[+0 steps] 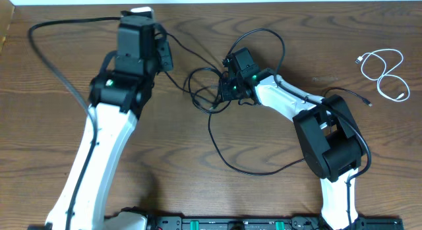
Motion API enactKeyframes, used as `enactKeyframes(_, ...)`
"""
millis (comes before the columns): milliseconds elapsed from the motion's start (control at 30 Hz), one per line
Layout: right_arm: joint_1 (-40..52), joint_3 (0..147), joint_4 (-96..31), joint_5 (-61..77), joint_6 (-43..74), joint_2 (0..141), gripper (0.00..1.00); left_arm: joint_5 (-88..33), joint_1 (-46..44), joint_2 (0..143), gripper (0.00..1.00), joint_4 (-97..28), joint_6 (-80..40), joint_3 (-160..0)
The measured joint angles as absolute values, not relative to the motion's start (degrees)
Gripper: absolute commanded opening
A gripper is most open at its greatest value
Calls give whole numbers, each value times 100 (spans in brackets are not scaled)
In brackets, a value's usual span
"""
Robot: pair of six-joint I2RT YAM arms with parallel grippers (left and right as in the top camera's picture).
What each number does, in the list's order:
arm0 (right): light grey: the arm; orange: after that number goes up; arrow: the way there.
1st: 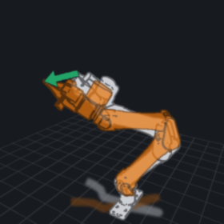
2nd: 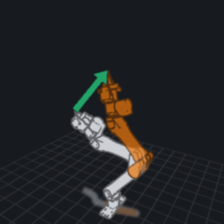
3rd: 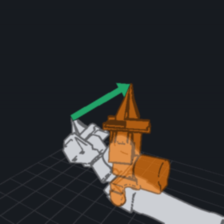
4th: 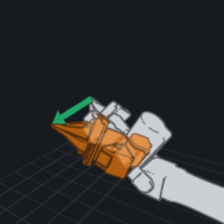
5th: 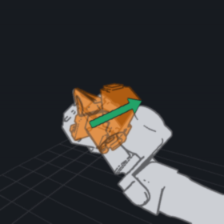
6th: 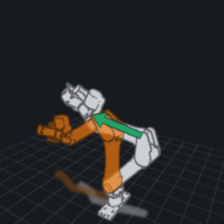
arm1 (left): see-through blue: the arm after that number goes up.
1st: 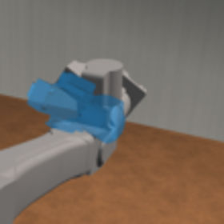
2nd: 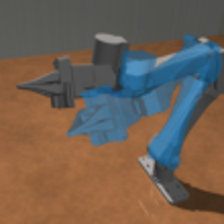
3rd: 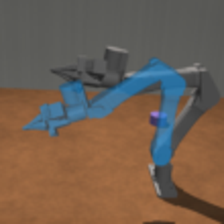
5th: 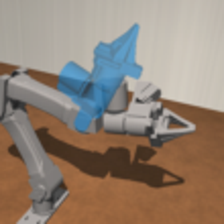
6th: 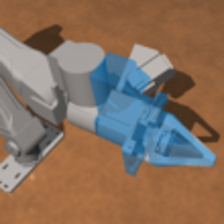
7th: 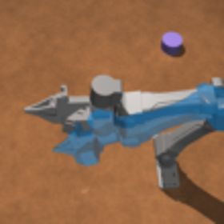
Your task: Untangle cables
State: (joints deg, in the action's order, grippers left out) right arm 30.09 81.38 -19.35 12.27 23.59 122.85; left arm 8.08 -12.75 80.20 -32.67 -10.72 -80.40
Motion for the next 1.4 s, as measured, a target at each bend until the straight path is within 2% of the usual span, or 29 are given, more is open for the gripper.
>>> enactKeyframes(233,3009,8169,-1920,1267,2335,12280,45,808,-1278,7286,7,-2993,-1076,-8036)
enactKeyframes(367,3009,8171,-1914,1262,2333,12278,56,958,-1264,6869,7,-2687,-1083,-8038)
enactKeyframes(667,3009,8180,-1900,1282,2318,12254,69,1354,-1264,6104,7,-1625,-1096,-8038)
enactKeyframes(900,3009,8202,-1896,1212,2285,12237,89,1559,-1253,5710,7,-377,-1096,-8040)
enactKeyframes(1033,3009,8206,-1898,1201,2285,12226,93,1734,-1251,5688,7,49,-1096,-8040)
enactKeyframes(1267,3009,8206,-1896,1197,2283,12217,99,1966,-1251,5784,7,-67,-1098,-8040)
enactKeyframes(1400,3009,8211,-1920,1092,2296,12210,99,1986,-1251,5988,7,331,-1092,-8038)
